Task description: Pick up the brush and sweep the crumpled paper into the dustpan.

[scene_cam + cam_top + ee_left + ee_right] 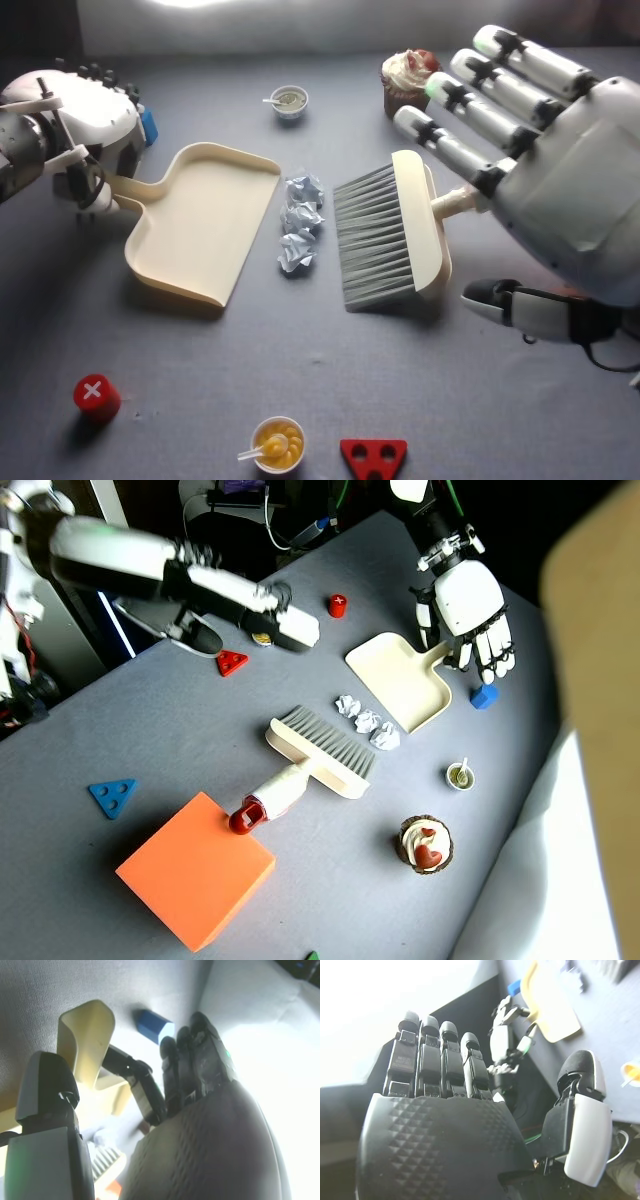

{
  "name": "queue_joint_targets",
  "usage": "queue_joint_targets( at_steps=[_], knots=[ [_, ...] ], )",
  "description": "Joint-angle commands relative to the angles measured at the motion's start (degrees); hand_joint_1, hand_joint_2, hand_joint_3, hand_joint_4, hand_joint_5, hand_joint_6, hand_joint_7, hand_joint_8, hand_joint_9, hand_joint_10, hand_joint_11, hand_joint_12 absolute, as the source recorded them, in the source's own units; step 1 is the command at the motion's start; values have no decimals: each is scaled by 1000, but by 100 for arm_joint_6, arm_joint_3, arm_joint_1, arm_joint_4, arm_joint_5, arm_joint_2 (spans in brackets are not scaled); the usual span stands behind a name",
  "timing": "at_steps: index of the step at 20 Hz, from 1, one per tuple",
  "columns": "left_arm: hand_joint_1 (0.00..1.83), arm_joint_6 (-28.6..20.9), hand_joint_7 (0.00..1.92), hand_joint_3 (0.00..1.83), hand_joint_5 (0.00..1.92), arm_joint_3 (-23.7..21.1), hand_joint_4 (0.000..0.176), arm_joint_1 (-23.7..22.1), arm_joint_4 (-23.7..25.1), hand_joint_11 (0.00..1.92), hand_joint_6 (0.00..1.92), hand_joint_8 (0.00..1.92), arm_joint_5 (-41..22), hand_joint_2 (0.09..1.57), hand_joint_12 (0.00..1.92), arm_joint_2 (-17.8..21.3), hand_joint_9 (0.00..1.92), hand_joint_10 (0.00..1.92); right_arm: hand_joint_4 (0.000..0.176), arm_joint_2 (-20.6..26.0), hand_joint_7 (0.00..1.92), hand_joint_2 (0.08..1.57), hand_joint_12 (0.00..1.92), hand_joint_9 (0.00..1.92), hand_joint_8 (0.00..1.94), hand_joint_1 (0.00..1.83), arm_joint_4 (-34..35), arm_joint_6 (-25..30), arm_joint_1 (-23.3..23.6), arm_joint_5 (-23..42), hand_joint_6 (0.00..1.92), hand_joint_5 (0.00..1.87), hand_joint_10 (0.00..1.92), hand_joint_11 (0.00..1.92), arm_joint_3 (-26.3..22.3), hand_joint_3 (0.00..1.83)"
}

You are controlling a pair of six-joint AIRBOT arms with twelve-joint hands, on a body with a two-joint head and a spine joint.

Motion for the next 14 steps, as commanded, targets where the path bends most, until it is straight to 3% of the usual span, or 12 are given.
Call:
queue_joint_targets(
  at_steps=[1, 8, 14],
  knots=[
    [1114, 45, 273, 2, 965, 48, 0, -60, 161, 197, 1000, 5, 436, 1124, 12, 19, 180, 5, 0, -96, 139, 916, 12, 176, 0, 506, -413, -136, 27, -713, 0, 92, 0, 225, 96, 0],
    [1117, 45, 286, 0, 996, 136, 0, -73, 189, 213, 952, 7, 434, 1111, 15, -110, 189, 5, 0, -1076, 77, 1003, 3, 114, 2, 1045, -3, -647, -36, -1539, 7, 57, 3, 167, 825, 13],
    [1094, 45, 307, 1, 957, 259, 0, -218, 424, 210, 1015, 3, 435, 1129, 13, -182, 205, 2, 0, -1556, 52, 998, 2, 92, 4, 1219, 69, -728, -183, -2332, 6, 39, 1, 155, 1065, 2]
  ],
)
